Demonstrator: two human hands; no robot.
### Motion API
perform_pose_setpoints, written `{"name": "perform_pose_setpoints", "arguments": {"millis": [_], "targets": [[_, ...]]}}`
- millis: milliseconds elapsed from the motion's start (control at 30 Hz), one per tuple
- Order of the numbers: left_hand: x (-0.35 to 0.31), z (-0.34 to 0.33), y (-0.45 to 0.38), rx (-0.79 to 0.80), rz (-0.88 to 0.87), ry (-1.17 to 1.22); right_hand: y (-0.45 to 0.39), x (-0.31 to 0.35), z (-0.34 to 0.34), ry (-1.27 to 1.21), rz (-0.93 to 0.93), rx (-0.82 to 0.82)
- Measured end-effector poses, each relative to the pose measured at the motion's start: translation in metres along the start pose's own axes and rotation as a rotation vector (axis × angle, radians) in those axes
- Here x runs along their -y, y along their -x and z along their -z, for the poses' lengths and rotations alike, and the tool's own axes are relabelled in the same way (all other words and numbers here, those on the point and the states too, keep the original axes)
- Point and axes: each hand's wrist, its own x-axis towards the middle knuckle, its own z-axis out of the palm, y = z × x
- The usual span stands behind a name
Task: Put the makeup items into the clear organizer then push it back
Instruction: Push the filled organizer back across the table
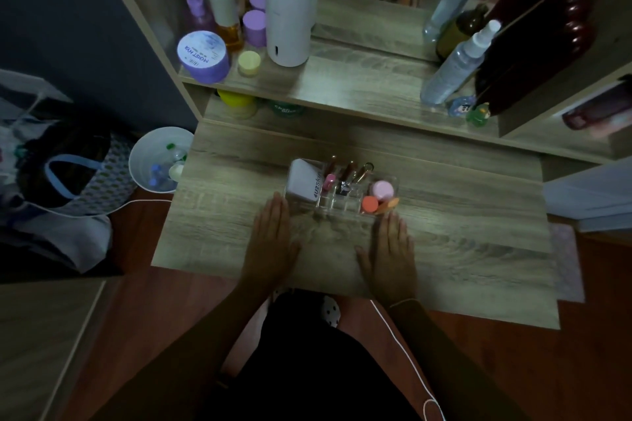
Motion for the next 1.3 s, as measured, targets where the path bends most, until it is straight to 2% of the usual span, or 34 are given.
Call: {"name": "perform_pose_setpoints", "arguments": {"millis": [267, 467, 867, 1300], "targets": [[0.007, -0.004, -0.009, 0.148, 0.001, -0.062, -0.004, 0.011, -0.001, 0.054, -0.06, 0.027], [0.008, 0.003, -0.011, 0.136, -0.041, -0.047, -0.004, 0.005, -0.006, 0.072, -0.088, 0.044], [-0.004, 0.003, -0.026, 0.149, -0.164, -0.013, -0.009, -0.011, -0.013, 0.052, -0.248, -0.021], [-0.053, -0.008, -0.051, 0.183, -0.232, -0.033, -0.012, -0.059, 0.001, -0.006, -0.323, -0.072]]}}
